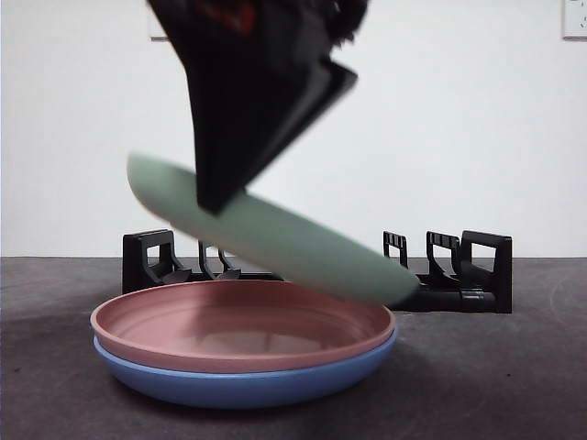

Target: Place the plate

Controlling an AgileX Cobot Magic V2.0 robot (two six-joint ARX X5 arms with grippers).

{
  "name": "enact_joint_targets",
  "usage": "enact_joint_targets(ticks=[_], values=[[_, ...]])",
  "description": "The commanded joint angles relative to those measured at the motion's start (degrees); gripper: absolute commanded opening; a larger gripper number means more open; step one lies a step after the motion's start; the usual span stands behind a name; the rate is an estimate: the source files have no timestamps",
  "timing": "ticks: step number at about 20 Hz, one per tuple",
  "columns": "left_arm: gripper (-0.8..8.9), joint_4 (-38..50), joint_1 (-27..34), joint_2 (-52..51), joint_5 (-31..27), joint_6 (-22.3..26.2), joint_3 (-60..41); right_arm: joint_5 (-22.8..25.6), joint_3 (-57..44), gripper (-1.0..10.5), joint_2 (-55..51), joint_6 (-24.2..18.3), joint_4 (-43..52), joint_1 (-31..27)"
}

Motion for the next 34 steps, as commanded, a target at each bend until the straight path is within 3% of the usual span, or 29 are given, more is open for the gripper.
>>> enact_joint_targets(ticks=[1,13,16,24,29,32,34], values=[[2.51,0.6,-0.2,0.3,-0.2,0.3,0.9,0.2,-0.8,0.1,1.9,-0.7,0.7,0.8],[2.51,0.5,-0.2,0.3,-0.2,0.3,0.9,-4.6,-1.1,0.2,8.5,-5.7,4.7,1.0],[2.51,0.5,-0.2,0.3,-0.2,0.3,0.9,-4.9,-1.1,1.6,8.6,-5.7,5.1,1.0],[2.51,0.6,-0.2,0.3,-0.2,0.3,0.9,-4.9,0.0,1.7,8.4,-5.7,6.2,1.0],[2.51,1.2,-0.2,0.3,-0.2,0.4,0.9,-3.6,3.4,2.5,2.4,-5.7,5.3,0.7],[2.51,4.6,-0.2,0.4,-0.2,0.4,0.9,1.0,3.3,2.5,-3.4,-6.9,6.1,-3.3],[2.51,7.2,-0.2,1.0,-0.2,0.4,0.9,2.0,3.3,2.5,-6.6,-8.1,6.0,-9.3]])
